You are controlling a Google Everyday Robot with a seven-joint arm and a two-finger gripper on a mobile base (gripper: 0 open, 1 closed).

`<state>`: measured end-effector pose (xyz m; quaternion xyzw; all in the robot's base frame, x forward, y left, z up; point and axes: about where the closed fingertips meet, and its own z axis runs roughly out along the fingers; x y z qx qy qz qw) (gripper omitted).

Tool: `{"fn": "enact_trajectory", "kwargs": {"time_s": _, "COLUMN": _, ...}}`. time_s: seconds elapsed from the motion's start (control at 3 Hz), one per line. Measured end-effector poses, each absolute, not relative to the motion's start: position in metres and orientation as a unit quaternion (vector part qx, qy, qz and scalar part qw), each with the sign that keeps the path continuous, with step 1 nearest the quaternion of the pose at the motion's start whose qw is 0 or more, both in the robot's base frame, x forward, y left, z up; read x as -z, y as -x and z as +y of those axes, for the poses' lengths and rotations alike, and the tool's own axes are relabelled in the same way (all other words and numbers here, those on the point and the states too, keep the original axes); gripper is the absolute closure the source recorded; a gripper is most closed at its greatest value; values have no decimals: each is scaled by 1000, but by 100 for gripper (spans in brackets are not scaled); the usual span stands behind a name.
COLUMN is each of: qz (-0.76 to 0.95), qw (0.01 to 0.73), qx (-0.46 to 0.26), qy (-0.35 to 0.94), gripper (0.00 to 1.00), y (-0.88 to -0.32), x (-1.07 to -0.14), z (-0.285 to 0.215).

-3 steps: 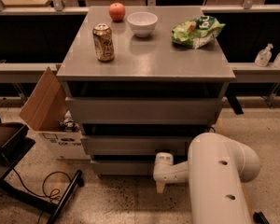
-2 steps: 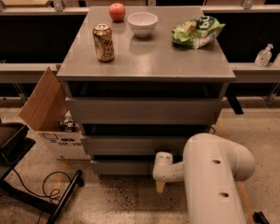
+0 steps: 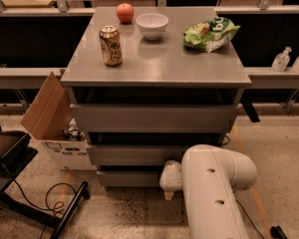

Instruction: Open bottom drawer

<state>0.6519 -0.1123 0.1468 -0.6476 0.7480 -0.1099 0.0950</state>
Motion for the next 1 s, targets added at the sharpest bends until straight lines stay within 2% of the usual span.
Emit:
{"fn": "enact_trajectory", "kwargs": {"time_s": 0.33, "qz": 746, "qw": 91, "qx": 109, "qy": 650, "gripper": 48, "y": -653, "x": -147, "z": -110}}
{"fn": "enact_trajectory", "kwargs": {"time_s": 0.67, "qz": 746, "qw": 91, "qx": 109, "qy": 650, "gripper": 81, "y": -653, "x": -151, "z": -110}}
{"fn": "enact_trajectory", "kwargs": {"time_s": 1.0, "qz": 746, "qw": 91, "qx": 109, "qy": 650, "gripper": 100, "y": -653, "x": -154, "z": -110}}
